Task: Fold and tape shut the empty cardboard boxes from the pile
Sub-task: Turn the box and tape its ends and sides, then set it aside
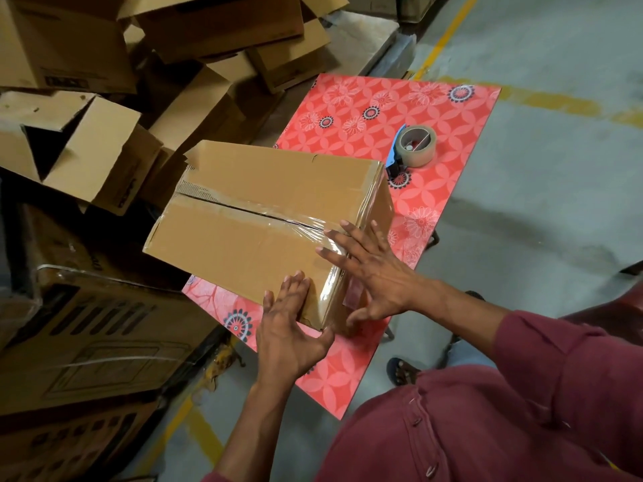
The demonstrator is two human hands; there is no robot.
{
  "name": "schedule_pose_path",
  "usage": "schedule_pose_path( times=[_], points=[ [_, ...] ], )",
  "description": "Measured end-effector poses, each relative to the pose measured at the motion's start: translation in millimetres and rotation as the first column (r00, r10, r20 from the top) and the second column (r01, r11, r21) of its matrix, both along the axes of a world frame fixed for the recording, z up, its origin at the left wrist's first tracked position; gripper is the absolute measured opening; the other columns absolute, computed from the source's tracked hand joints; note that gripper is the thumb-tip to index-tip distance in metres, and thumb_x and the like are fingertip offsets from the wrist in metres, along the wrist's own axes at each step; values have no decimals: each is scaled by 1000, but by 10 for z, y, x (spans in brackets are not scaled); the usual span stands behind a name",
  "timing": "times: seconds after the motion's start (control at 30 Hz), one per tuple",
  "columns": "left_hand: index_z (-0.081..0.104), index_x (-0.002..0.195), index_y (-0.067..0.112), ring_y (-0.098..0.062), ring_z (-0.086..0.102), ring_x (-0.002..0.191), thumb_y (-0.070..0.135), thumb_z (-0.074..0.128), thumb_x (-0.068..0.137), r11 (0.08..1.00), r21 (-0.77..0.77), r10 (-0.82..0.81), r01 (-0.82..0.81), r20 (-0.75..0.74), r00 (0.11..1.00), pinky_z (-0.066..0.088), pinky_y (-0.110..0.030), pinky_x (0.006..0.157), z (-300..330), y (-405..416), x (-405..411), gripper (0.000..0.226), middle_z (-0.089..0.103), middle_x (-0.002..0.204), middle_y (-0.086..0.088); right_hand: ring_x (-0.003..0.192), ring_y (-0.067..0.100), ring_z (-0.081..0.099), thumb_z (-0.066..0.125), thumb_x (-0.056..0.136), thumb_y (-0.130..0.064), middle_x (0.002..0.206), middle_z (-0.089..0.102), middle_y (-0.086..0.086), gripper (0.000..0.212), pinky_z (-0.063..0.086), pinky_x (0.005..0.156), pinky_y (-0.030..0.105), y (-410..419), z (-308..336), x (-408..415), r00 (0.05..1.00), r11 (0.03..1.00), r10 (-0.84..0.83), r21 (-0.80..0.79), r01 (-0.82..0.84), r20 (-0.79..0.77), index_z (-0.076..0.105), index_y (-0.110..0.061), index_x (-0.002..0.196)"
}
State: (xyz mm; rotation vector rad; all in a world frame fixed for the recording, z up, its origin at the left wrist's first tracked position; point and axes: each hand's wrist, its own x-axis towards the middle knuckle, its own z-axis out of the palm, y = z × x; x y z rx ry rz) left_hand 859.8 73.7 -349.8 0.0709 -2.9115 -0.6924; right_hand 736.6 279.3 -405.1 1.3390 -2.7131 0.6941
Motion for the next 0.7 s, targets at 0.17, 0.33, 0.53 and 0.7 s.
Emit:
schedule_pose_path(
  times=[0.17,0.33,0.53,0.7],
  points=[
    [62,144,21,-8,43,146,47,93,61,993,-20,120,-119,53,991,23,-43,128,33,119,-50,92,44,153,16,158,35,-11,54,64,-95,173,5,9,130,6,114,79,-87,-42,62,997,998,-69,4,69,-36,6,-30,166],
    [71,133,18,-16,57,136,64,83,76,975,-144,165,-169,-43,985,34,-46,121,-44,198,-29,75,63,144,-1,159,36,-6,72,68,-73,172,6,13,127,8,115,78,-140,-86,89,981,992,-122,10,125,-151,-1,-34,165],
    [81,110,25,-21,78,91,56,56,94,949,92,314,-302,-191,930,63,-48,87,196,236,-121,43,80,105,3,159,31,-13,72,64,-36,173,-4,5,128,3,117,77,-47,83,73,997,996,-57,67,61,-59,-9,-38,163],
    [58,144,32,-17,28,155,42,71,95,784,319,581,-533,-70,811,37,-45,120,173,185,-197,51,30,169,0,160,21,-8,58,72,-44,173,11,-3,91,-5,123,64,160,556,-433,984,984,-108,-127,125,140,28,-41,158]
  ],
)
